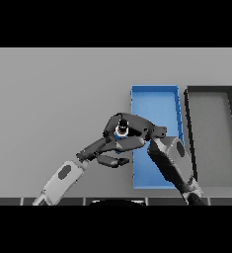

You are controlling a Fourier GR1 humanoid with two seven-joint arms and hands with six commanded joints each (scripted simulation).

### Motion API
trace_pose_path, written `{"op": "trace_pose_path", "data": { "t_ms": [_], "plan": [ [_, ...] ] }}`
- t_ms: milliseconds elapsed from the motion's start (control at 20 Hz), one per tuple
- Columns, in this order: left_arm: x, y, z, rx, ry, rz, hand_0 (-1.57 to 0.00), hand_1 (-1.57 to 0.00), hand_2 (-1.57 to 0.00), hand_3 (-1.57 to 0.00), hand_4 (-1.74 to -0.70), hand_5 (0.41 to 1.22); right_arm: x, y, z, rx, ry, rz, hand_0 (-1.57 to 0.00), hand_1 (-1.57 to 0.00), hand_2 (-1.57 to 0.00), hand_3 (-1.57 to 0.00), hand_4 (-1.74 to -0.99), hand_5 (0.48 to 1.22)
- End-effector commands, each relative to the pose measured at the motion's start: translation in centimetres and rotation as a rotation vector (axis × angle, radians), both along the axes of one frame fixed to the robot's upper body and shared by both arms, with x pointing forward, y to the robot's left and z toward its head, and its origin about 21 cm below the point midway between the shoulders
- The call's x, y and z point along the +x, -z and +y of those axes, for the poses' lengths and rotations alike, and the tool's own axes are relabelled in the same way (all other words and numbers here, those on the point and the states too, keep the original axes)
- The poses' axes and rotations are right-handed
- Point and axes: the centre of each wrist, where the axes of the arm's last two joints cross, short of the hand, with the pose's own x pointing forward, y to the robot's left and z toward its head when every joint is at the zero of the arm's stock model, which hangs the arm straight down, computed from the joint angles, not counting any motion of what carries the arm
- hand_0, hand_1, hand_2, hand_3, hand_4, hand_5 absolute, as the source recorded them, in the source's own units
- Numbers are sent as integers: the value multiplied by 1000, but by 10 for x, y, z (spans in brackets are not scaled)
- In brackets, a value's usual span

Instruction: Pick up the blue pipe and place it into the blue bin.

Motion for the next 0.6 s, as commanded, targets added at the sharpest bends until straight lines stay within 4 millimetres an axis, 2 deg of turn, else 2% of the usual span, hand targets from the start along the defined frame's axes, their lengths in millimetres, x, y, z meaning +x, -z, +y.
{"op": "trace_pose_path", "data": {
  "t_ms": [0,150,250,400,550],
  "plan": [
    [-1,1,0,6,1,3,-1,-1,-1,0,-865,509,0,-12,-2,12,9,0,-1571,-1571,-1571,-1571,-1492,1221],
    [1,-3,0,8,-4,-6,0,0,0,1,-863,493,6,-51,-7,40,27,-95,-1571,-1571,-1571,-1571,-1494,1221],
    [-2,-1,-1,-1,5,0,0,0,0,1,-868,485,19,-74,-11,76,69,-131,-1571,-1571,-1571,-1571,-1496,1221],
    [0,-1,5,5,-6,-3,1,1,1,1,-860,484,41,-95,-27,112,214,-152,-1571,-1571,-1571,-1571,-1497,1221],
    [-2,-2,4,9,-4,-9,1,1,1,1,-844,481,65,-95,-50,57,399,-149,-1571,-1571,-1571,-1571,-1498,1221]
  ]
}}
